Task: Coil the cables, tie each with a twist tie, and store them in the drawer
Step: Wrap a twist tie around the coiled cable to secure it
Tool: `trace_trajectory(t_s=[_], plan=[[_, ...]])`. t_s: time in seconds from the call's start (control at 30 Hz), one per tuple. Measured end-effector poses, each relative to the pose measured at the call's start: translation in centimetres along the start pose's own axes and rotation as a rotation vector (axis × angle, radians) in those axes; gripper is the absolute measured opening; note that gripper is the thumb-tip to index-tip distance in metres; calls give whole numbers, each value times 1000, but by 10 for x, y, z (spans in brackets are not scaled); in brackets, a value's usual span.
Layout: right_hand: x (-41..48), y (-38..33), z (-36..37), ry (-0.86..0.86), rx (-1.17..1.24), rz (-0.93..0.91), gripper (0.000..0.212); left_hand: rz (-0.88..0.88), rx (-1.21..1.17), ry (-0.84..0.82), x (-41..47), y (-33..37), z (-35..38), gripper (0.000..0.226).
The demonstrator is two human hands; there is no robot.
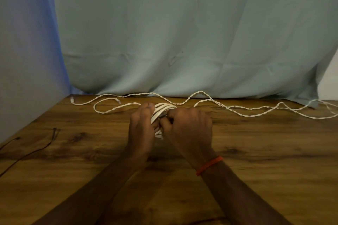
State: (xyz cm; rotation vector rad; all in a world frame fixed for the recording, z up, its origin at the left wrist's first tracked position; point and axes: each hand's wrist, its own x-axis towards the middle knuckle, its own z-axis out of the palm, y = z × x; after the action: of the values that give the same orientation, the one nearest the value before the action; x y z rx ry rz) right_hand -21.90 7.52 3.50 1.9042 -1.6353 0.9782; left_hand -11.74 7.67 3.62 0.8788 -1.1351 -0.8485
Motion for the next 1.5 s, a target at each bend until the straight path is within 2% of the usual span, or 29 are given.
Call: trace_trajectory(t_s=[0.13,0.27,0.47,0.53,0.63,0.73,0.87,1.0,1.07,1.2,1.33,1.4,1.5], plan=[[1,5,1,37,100,45,32,-5,-10,-28,1,0,0,33],[0,5,2,-15,116,8,35,-2,-1,7,7,-4,-4,34],[3,2,0,-27,156,-181,32,-144,-130,190,19,-10,-11,30],[2,1,1,-31,117,-210,31,-186,-174,187,24,-13,-13,30],[1,0,3,-50,54,-221,35,-170,-162,156,23,-15,-13,32],[-3,-1,6,-76,90,-318,40,-114,-99,143,20,-13,-11,29],[-9,-6,6,-114,69,-425,22,-69,-1,136,23,-17,-16,25],[-10,-10,1,-18,85,-378,5,1,70,98,22,-21,-18,22],[-14,-13,3,7,149,-313,10,59,107,73,18,-21,-18,20],[-15,-14,12,-61,230,-76,26,189,145,50,11,-19,-17,22],[-12,-13,16,59,279,-34,33,204,87,73,11,-17,-14,24],[-11,-15,20,92,511,32,30,193,48,112,11,-15,-12,24],[-11,-25,17,52,955,258,29,192,-1,147,11,-14,-11,24]])
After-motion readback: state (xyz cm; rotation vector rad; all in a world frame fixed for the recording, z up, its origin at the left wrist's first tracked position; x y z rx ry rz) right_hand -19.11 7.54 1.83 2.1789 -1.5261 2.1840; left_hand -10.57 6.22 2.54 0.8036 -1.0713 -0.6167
